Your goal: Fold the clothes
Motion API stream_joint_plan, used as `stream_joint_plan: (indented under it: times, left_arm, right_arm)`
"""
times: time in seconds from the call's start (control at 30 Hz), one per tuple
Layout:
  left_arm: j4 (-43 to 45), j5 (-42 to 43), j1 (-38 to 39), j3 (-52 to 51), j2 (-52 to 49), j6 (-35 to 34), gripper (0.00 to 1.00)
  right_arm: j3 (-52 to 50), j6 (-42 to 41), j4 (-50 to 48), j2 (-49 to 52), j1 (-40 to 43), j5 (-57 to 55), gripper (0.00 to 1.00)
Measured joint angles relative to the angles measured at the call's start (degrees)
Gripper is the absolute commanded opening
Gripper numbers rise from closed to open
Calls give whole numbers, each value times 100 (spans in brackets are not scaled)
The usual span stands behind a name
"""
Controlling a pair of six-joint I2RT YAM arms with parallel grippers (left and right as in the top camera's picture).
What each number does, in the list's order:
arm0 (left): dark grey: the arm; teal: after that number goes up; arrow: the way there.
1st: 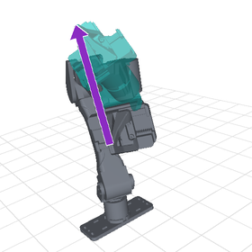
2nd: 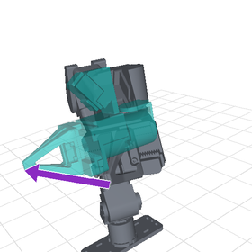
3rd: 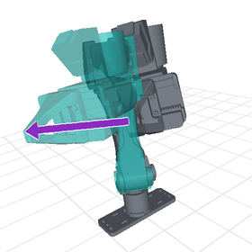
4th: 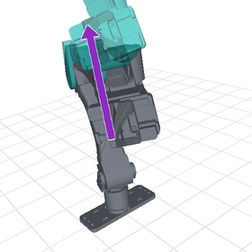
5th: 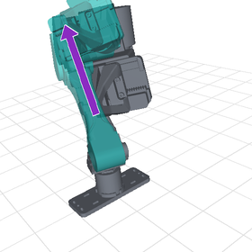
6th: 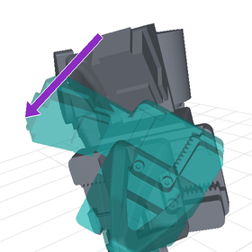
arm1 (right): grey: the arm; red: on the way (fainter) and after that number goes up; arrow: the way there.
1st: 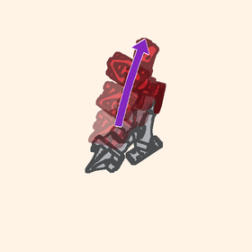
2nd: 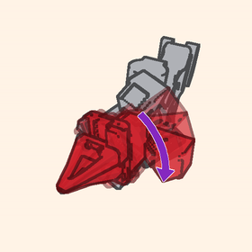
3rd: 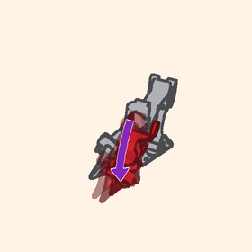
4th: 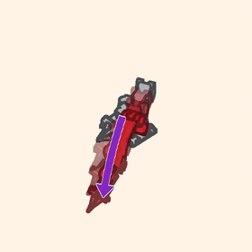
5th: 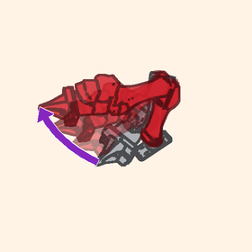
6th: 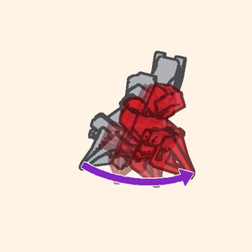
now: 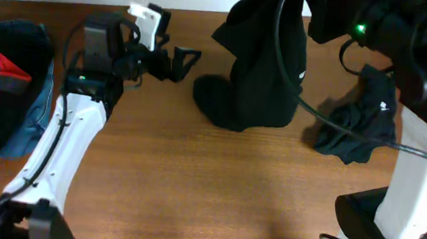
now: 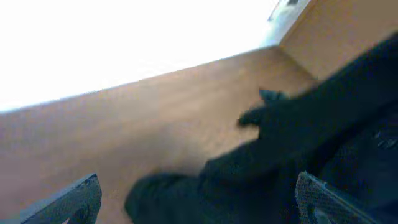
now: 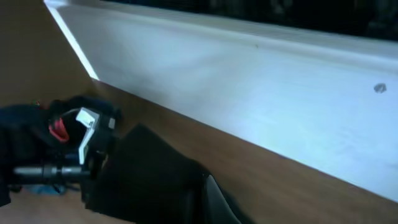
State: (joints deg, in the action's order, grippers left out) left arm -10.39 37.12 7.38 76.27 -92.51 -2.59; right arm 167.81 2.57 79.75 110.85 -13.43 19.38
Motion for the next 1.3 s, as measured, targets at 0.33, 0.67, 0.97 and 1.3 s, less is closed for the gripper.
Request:
stream_joint_plan:
  times: [0.33,0.67,0.97,1.3]
  left_arm:
    - [-157,107,0,345,564,0,99]
    - [-223,136,-372,345,573,-24,99]
    - [-273,144,-1519,345,977,-28,99]
    - [-332,149,-1840,345,1137,-26,99]
  right_arm:
    - [11,63,-138,-494,0,424,4]
    - [92,-516,-483,-610,0,-308,4]
    - [90,168,-1316,-601,0,-1541,4]
    - [-116,1163,-1377,-411,-61,-1231,4]
